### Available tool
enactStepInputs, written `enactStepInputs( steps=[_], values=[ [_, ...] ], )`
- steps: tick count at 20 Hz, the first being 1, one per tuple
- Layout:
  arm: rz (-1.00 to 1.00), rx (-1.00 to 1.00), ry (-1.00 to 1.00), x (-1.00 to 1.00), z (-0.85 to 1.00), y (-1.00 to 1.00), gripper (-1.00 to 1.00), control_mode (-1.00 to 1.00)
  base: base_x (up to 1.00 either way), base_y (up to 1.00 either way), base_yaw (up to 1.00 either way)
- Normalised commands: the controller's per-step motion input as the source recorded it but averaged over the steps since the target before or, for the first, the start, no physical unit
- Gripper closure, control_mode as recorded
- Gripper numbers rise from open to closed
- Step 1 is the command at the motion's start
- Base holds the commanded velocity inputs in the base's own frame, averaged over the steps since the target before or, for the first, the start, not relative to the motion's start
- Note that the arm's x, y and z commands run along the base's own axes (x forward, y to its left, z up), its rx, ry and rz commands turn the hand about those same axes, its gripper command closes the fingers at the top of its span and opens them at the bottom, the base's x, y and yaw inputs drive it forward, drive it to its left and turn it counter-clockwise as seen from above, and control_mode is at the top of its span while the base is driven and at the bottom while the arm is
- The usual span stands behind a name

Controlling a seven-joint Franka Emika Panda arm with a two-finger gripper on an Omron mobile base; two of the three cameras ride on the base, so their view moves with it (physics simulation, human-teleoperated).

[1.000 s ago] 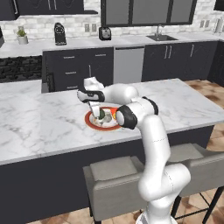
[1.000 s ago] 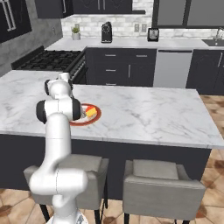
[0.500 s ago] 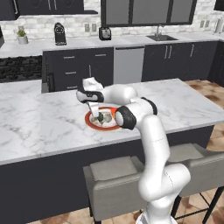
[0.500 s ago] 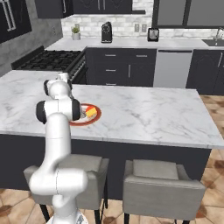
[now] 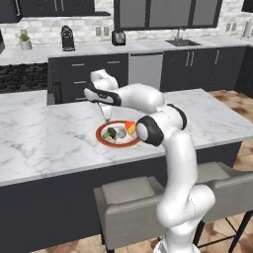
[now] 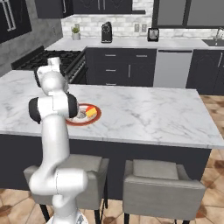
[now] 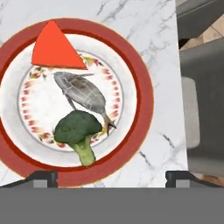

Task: Take the cheese, fish, and broccoli from the fridge and place them on the plate on the dining counter to create an appetizer plate.

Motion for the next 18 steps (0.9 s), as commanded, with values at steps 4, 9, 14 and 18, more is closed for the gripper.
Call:
enactStepInputs(
  steps=[4,9,14,18],
  values=[
    [0.05,0.0,-0.17,-0.87,1.0,-0.05,-1.0,-1.0,0.0,0.0,0.0],
    [0.17,0.0,-0.08,-0.96,1.0,-0.37,-1.0,-1.0,0.0,0.0,0.0],
    [0.2,0.0,-0.05,-1.0,0.99,-0.69,-1.0,-1.0,0.0,0.0,0.0],
    [0.29,0.0,-0.03,-1.0,0.65,-0.85,-1.0,-1.0,0.0,0.0,0.0]
  ],
)
